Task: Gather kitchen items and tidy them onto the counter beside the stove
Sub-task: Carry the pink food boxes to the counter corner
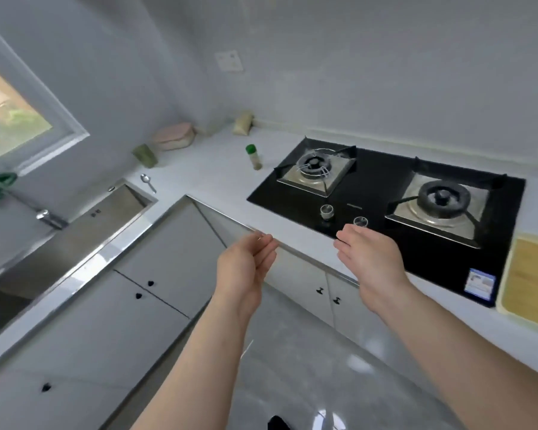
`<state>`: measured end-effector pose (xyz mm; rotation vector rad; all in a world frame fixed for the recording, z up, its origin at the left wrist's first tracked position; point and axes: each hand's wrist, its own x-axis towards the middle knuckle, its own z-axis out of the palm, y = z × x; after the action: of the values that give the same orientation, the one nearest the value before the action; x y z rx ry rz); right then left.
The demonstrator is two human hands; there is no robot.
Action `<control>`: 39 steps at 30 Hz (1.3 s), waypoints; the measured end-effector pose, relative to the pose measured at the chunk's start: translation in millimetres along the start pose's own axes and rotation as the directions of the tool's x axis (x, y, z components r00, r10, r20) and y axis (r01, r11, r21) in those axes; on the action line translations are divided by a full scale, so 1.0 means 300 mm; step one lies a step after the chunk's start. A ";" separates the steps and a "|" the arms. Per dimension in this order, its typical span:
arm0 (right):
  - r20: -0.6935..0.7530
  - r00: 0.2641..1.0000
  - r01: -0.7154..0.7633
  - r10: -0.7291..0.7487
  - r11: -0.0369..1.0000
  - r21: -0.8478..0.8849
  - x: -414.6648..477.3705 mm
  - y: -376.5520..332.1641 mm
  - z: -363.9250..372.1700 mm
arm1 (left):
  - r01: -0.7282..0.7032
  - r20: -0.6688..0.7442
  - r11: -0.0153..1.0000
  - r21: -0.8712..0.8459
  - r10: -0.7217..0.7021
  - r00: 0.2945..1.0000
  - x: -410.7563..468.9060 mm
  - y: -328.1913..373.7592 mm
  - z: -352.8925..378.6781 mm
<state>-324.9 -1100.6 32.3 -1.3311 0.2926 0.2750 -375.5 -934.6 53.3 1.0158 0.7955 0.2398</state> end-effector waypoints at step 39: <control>0.198 0.948 -0.201 0.247 0.953 -0.227 0.988 0.169 2.160 | 0.037 -0.250 0.986 -0.165 -0.078 0.965 1.665 1.130 -0.818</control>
<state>-33.5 -448.5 16.0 -1.4544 0.2294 0.6596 -136.2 -329.0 26.1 0.8190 1.0226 0.3837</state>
